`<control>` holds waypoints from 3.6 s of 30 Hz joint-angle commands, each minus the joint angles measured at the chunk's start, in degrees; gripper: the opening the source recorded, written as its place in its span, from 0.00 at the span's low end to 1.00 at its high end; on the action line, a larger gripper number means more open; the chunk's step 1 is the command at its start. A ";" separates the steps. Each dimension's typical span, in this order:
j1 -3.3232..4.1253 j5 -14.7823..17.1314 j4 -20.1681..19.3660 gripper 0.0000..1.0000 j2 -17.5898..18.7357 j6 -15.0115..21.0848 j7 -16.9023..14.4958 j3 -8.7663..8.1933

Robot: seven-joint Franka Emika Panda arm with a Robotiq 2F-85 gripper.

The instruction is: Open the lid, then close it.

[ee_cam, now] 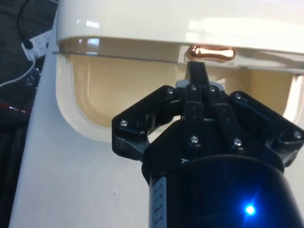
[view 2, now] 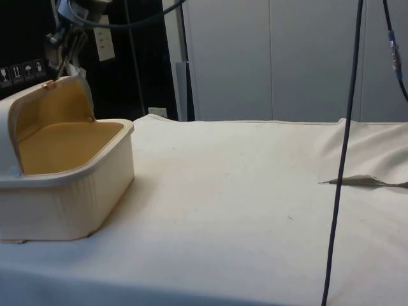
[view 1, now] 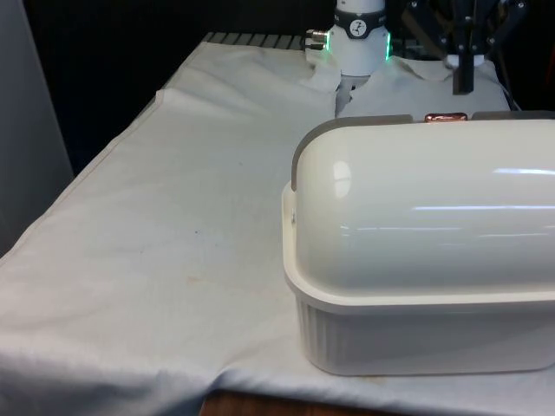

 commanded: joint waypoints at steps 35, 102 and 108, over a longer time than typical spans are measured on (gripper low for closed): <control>-0.69 0.34 13.18 0.00 2.35 -9.05 -0.23 -0.06; -1.15 0.86 17.93 1.00 7.28 -9.68 -0.34 0.06; -1.09 0.57 17.88 0.99 7.33 -9.57 -0.23 -0.11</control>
